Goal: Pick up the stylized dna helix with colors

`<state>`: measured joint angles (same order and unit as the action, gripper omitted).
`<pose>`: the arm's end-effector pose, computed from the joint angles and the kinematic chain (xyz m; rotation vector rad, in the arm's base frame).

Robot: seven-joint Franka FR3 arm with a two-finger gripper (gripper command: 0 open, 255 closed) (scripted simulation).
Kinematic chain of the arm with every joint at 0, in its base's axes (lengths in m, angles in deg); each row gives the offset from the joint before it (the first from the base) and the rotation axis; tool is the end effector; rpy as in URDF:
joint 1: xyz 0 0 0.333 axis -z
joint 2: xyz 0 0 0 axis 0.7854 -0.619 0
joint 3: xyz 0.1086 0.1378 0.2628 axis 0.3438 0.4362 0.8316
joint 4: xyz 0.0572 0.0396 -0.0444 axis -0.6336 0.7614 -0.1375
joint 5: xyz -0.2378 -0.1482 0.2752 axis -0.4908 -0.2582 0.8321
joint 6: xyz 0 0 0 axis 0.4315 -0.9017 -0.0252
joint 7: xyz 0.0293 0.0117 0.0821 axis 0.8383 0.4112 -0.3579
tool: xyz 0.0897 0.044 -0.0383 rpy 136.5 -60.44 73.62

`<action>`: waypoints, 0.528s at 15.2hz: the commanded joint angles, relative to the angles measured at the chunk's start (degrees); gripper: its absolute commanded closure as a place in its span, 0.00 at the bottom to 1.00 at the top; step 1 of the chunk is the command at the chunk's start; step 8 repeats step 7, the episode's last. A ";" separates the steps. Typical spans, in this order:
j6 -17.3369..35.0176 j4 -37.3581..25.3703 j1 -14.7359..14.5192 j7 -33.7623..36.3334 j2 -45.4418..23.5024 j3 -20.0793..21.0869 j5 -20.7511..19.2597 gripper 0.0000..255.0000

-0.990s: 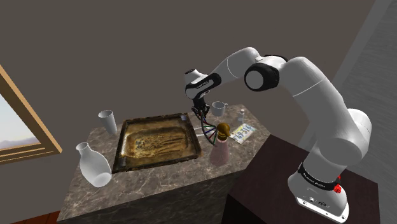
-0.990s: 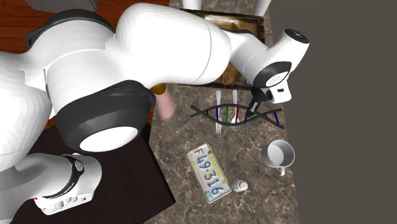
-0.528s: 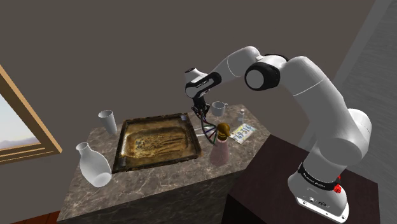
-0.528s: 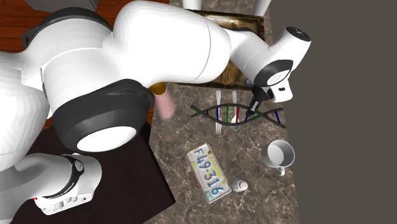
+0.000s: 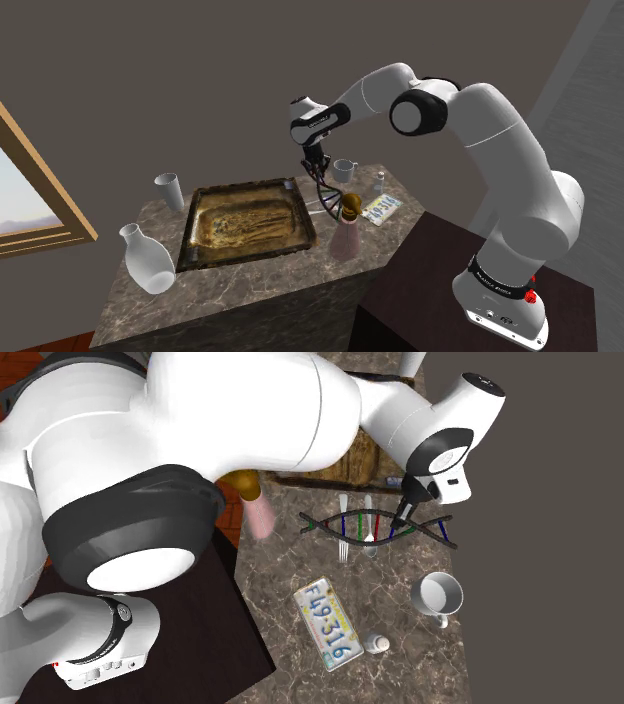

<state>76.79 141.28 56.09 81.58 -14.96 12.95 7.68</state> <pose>0.7157 -0.0786 0.2099 2.5145 -1.4412 -0.1686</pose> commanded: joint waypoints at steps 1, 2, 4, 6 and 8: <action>-0.98 0.04 -0.06 -0.09 1.04 0.03 0.04 1.00; -1.44 0.03 -0.07 -0.16 1.50 0.04 0.06 1.00; -2.40 -0.09 -0.08 -0.31 2.35 0.05 0.10 1.00; -2.98 -0.22 -0.09 -0.40 2.80 0.05 0.12 1.00; -2.99 -0.23 -0.09 -0.40 2.80 0.05 0.12 1.00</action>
